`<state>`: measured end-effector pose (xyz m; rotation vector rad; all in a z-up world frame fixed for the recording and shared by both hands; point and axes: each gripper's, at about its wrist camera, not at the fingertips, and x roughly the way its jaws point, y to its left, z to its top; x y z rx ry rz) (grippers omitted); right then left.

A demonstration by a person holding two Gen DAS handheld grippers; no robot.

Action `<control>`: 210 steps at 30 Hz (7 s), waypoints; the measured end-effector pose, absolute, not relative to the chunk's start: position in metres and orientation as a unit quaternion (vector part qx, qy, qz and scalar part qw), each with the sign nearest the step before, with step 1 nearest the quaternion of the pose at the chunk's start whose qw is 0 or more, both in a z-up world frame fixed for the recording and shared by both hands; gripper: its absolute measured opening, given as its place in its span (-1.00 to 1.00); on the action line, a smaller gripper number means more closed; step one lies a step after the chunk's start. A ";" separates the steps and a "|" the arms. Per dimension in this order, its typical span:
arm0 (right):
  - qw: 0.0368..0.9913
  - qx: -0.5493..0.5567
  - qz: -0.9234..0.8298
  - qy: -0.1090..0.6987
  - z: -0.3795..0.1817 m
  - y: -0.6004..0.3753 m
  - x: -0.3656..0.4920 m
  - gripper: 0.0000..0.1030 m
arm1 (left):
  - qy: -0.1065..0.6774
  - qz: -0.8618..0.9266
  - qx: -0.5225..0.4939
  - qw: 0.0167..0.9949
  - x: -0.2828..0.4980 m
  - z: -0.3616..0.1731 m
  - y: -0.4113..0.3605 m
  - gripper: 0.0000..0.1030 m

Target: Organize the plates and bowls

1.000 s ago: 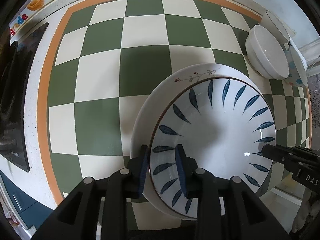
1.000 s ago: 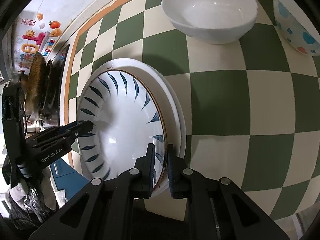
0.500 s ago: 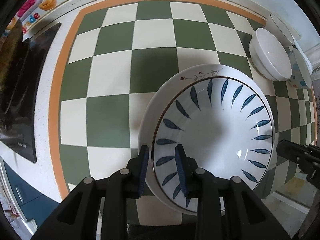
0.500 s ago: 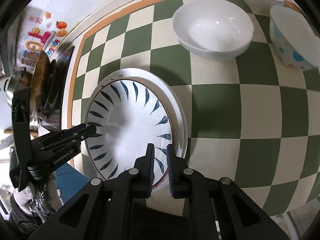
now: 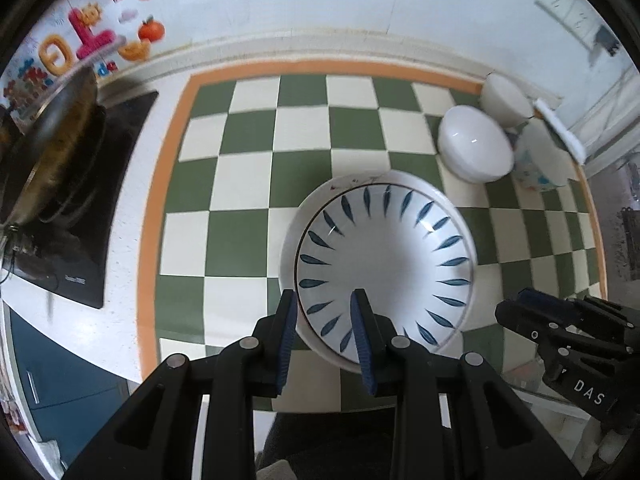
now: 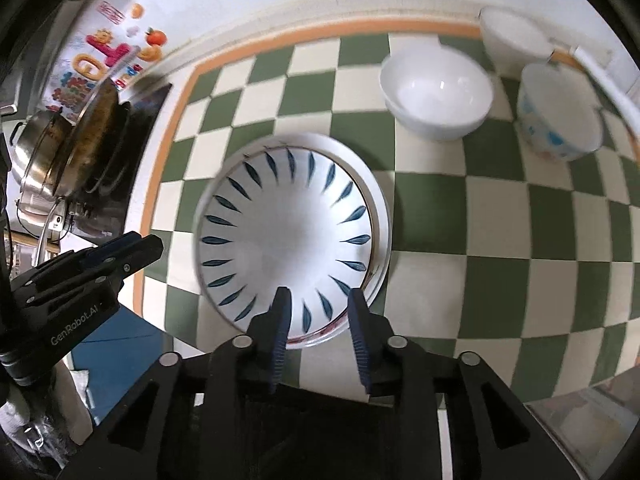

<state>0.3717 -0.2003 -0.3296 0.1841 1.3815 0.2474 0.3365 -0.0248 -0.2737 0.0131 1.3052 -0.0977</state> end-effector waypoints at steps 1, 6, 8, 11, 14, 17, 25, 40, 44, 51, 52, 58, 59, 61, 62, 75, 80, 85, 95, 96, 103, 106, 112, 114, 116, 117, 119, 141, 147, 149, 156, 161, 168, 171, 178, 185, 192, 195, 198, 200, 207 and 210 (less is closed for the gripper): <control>0.767 0.081 0.110 0.627 -0.320 -0.199 0.366 -0.17 | 0.603 -0.050 0.004 0.796 0.332 -0.266 -0.024 -0.41; 0.795 0.079 0.093 0.595 -0.275 -0.195 0.335 0.33 | 0.578 -0.061 0.007 0.814 0.307 -0.233 -0.017 0.29; 0.805 0.078 0.086 0.581 -0.256 -0.191 0.320 0.46 | 0.565 -0.063 0.008 0.823 0.297 -0.221 -0.015 0.53; 0.819 0.078 0.078 0.563 -0.234 -0.185 0.299 0.66 | 0.548 -0.062 0.010 0.834 0.279 -0.204 -0.009 0.70; 0.832 0.073 0.072 0.545 -0.217 -0.179 0.280 0.74 | 0.537 -0.067 0.007 0.841 0.262 -0.191 -0.003 0.71; 0.841 0.073 0.067 0.532 -0.202 -0.175 0.262 0.79 | 0.530 -0.072 0.009 0.845 0.246 -0.180 -0.002 0.80; 0.853 0.093 0.058 0.510 -0.181 -0.173 0.229 0.85 | 0.517 -0.073 0.005 0.853 0.220 -0.164 0.005 0.82; 0.839 0.175 0.050 0.512 -0.214 -0.266 0.304 0.86 | 0.503 -0.055 0.006 0.863 0.294 -0.178 -0.042 0.82; 0.820 0.201 0.048 0.534 -0.250 -0.311 0.363 0.86 | 0.518 -0.049 -0.003 0.854 0.351 -0.202 -0.070 0.82; 0.781 0.219 0.058 0.581 -0.320 -0.357 0.457 0.85 | 0.579 -0.056 -0.011 0.813 0.451 -0.260 -0.116 0.82; 0.777 0.221 0.059 0.587 -0.329 -0.360 0.466 0.84 | 0.586 -0.057 -0.014 0.808 0.460 -0.268 -0.120 0.77; 0.746 0.239 0.071 0.617 -0.384 -0.372 0.519 0.38 | 0.639 -0.065 -0.010 0.766 0.520 -0.325 -0.151 0.27; 0.741 0.238 0.073 0.623 -0.392 -0.372 0.526 0.33 | 0.648 -0.067 -0.008 0.758 0.527 -0.334 -0.156 0.21; 0.732 0.241 0.078 0.633 -0.407 -0.371 0.537 0.16 | 0.664 -0.076 -0.011 0.744 0.539 -0.351 -0.164 0.02; 0.728 0.239 0.080 0.637 -0.413 -0.369 0.541 0.11 | 0.670 -0.078 -0.013 0.738 0.543 -0.358 -0.166 -0.05; 0.724 0.217 0.064 0.652 -0.445 -0.357 0.553 -0.68 | 0.682 -0.106 0.019 0.723 0.541 -0.383 -0.190 -0.64; 0.736 0.205 0.073 0.642 -0.422 -0.351 0.533 -0.68 | 0.671 -0.113 0.011 0.733 0.521 -0.359 -0.187 -0.64; 0.752 0.193 0.076 0.626 -0.390 -0.353 0.500 -0.68 | 0.658 -0.132 0.016 0.741 0.488 -0.333 -0.192 -0.64; 0.750 0.199 0.058 0.628 -0.375 -0.396 0.431 -0.68 | 0.667 -0.164 0.028 0.726 0.442 -0.334 -0.226 -0.64; 0.747 0.200 0.056 0.631 -0.377 -0.400 0.425 -0.68 | 0.671 -0.168 0.030 0.721 0.438 -0.338 -0.230 -0.64; 0.727 0.211 0.042 0.653 -0.411 -0.418 0.407 -0.68 | 0.689 -0.173 0.043 0.702 0.427 -0.368 -0.251 -0.64; 0.720 0.216 0.039 0.659 -0.421 -0.423 0.404 -0.68 | 0.695 -0.172 0.052 0.697 0.424 -0.377 -0.256 -0.64; 0.707 0.220 0.041 0.671 -0.436 -0.425 0.401 -0.68 | 0.702 -0.168 0.059 0.689 0.422 -0.386 -0.260 -0.64; 0.703 0.222 0.042 0.674 -0.440 -0.424 0.402 -0.68 | 0.704 -0.166 0.063 0.688 0.421 -0.389 -0.262 -0.64; 0.702 0.221 0.045 0.676 -0.441 -0.423 0.403 -0.68 | 0.705 -0.163 0.065 0.687 0.421 -0.392 -0.262 -0.64; 0.702 0.219 0.046 0.677 -0.441 -0.423 0.403 -0.68 | 0.705 -0.163 0.066 0.687 0.421 -0.392 -0.262 -0.64; 0.699 0.221 0.047 0.678 -0.441 -0.424 0.404 -0.68 | 0.707 -0.161 0.067 0.686 0.424 -0.393 -0.267 -0.64; 0.732 0.307 0.025 0.608 -0.375 -0.522 0.461 -0.02 | 0.660 -0.161 0.000 0.734 0.501 -0.319 -0.283 -0.54; 0.725 0.320 0.009 0.609 -0.399 -0.537 0.503 -0.02 | 0.683 -0.172 -0.013 0.710 0.549 -0.349 -0.307 -0.54; 0.720 0.328 0.009 0.612 -0.410 -0.540 0.513 -0.02 | 0.694 -0.173 -0.008 0.699 0.558 -0.364 -0.316 -0.54; 0.712 0.319 0.002 0.626 -0.436 -0.537 0.525 -0.70 | 0.709 -0.186 0.016 0.680 0.564 -0.396 -0.342 -0.70; 0.722 0.307 -0.004 0.620 -0.432 -0.535 0.526 -0.72 | 0.701 -0.187 0.035 0.687 0.562 -0.395 -0.347 -0.70; 0.734 0.296 -0.003 0.611 -0.415 -0.525 0.522 -0.74 | 0.689 -0.192 0.033 0.698 0.548 -0.373 -0.335 -0.70; 0.742 0.292 0.004 0.604 -0.395 -0.517 0.513 -0.74 | 0.682 -0.198 0.028 0.704 0.538 -0.352 -0.325 -0.70; 0.755 0.273 0.030 0.595 -0.349 -0.487 0.473 -0.73 | 0.661 -0.207 0.024 0.721 0.502 -0.300 -0.292 -0.70; 0.740 0.274 0.045 0.612 -0.344 -0.454 0.426 -0.73 | 0.670 -0.203 0.028 0.713 0.462 -0.298 -0.266 -0.70; 0.716 0.278 0.039 0.639 -0.377 -0.439 0.402 -0.73 | 0.692 -0.190 0.045 0.695 0.443 -0.330 -0.260 -0.70; 0.710 0.274 0.035 0.648 -0.389 -0.437 0.400 -0.74 | 0.698 -0.186 0.061 0.689 0.437 -0.342 -0.264 -0.70; 0.705 0.274 0.033 0.654 -0.397 -0.438 0.399 -0.74 | 0.702 -0.185 0.073 0.684 0.434 -0.350 -0.266 -0.70; 0.702 0.272 0.031 0.658 -0.402 -0.438 0.400 -0.73 | 0.704 -0.184 0.079 0.682 0.434 -0.354 -0.268 -0.70; 0.691 0.278 0.032 0.667 -0.409 -0.438 0.403 -0.73 | 0.710 -0.177 0.093 0.675 0.436 -0.360 -0.270 -0.70; 0.685 0.283 0.032 0.671 -0.410 -0.438 0.405 -0.71 | 0.713 -0.175 0.092 0.673 0.437 -0.362 -0.269 -0.70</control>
